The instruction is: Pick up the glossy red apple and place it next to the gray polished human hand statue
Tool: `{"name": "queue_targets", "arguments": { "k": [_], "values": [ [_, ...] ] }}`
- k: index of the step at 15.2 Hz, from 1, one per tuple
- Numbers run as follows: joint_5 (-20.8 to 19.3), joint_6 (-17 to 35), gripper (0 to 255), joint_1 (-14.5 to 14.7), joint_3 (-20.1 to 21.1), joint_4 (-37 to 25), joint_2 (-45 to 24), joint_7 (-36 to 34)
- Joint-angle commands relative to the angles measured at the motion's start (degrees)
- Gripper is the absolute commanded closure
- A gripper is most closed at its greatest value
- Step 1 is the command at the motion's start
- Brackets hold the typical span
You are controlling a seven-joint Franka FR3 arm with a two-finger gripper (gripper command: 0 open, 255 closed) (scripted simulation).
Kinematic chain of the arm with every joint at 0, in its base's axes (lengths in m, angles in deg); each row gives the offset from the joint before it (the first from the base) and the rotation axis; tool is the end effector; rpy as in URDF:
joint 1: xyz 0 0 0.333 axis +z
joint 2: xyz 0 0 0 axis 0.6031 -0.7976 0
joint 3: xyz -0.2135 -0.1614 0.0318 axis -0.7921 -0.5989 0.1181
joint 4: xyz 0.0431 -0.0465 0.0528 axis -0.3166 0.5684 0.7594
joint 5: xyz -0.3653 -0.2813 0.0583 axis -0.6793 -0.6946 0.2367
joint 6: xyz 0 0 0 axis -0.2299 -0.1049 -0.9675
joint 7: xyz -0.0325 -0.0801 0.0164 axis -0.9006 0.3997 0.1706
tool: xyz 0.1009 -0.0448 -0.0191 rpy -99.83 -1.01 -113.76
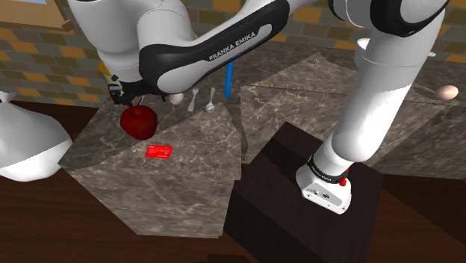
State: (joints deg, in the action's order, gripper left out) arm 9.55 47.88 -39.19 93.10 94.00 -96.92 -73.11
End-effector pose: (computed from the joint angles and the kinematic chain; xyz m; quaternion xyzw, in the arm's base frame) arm 0.5384 0.4044 0.3588 0.9529 -0.2378 0.1734 0.0732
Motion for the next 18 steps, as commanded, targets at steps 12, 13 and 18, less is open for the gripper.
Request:
{"name": "queue_targets", "arguments": {
  "k": [12,13,18],
  "values": [
    [-11.0,-1.2,0,7.0,-4.5,-10.6,-14.1,-8.0],
    [-11.0,-1.2,0,7.0,-4.5,-10.7,-14.1,-8.0],
    [-11.0,-1.2,0,7.0,-4.5,-10.7,-14.1,-8.0]
  ]
}}
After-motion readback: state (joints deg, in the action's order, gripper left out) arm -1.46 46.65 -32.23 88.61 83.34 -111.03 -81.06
